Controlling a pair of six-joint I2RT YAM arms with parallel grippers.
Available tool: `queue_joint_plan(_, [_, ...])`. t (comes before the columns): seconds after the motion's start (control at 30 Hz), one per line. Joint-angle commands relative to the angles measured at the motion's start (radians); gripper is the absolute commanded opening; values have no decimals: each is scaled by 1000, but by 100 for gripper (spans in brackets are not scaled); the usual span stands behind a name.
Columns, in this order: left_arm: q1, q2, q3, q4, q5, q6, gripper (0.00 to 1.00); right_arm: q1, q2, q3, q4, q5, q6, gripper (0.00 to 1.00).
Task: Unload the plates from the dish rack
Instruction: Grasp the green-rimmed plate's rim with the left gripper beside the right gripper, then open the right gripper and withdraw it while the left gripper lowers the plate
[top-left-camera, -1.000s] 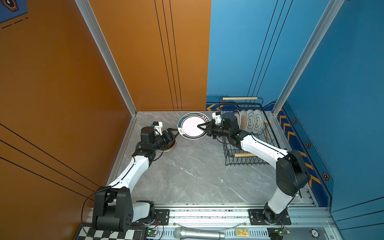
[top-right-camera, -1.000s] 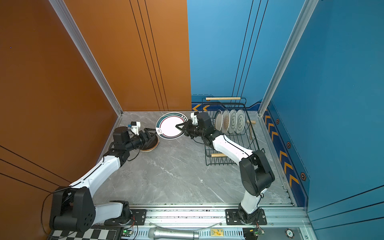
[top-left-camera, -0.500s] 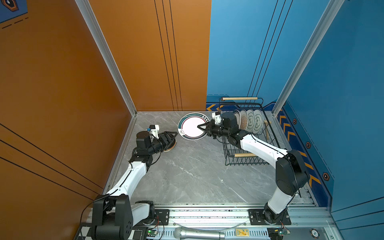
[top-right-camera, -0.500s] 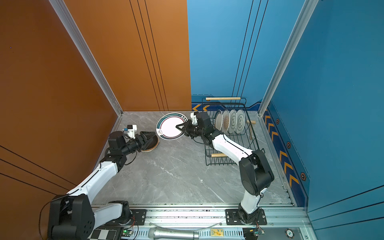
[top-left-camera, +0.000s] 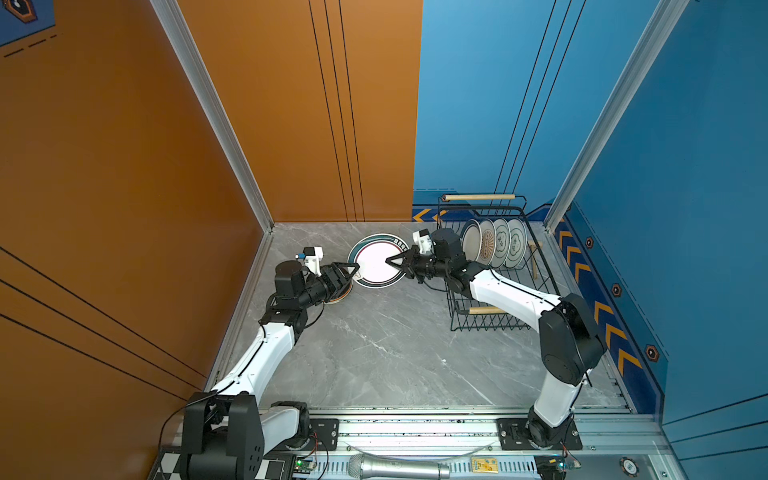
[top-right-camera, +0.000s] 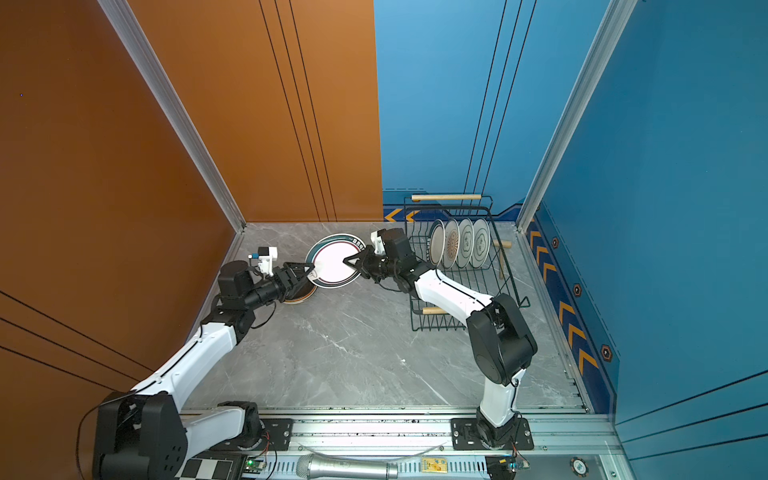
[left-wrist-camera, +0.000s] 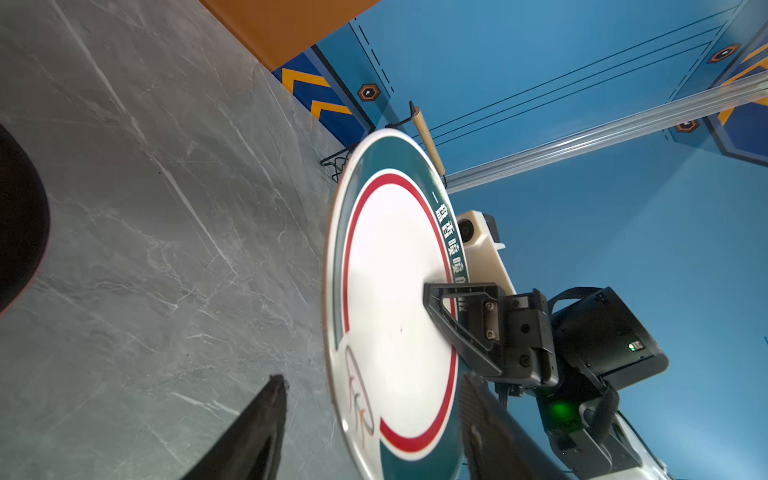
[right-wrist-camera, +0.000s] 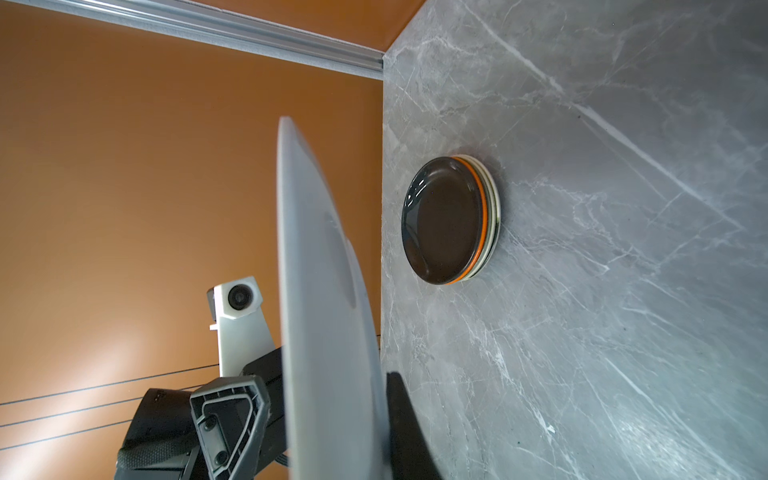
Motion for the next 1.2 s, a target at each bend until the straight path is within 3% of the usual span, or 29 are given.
queue_joint_plan(0.0, [-13,21,41,34,4,15,61,13,-4,44,55,-35,-5,0])
queue_joint_plan(0.43, [-66,87,52,93,31,0,29,55,61,82,54,-107,-22,2])
queue_joint_plan(0.7, [-70,90,38,94,43,5,11,63,75,98,32,-118,-42,9])
queue_joint_plan(1.0, [-48,105,13,74,46,-3,1,54,45,108,-71,-82,-118,41])
queue_joint_plan(1.17, [-40,83,28,-42,37,46,0,30,3,123,-204,-23,-217,66])
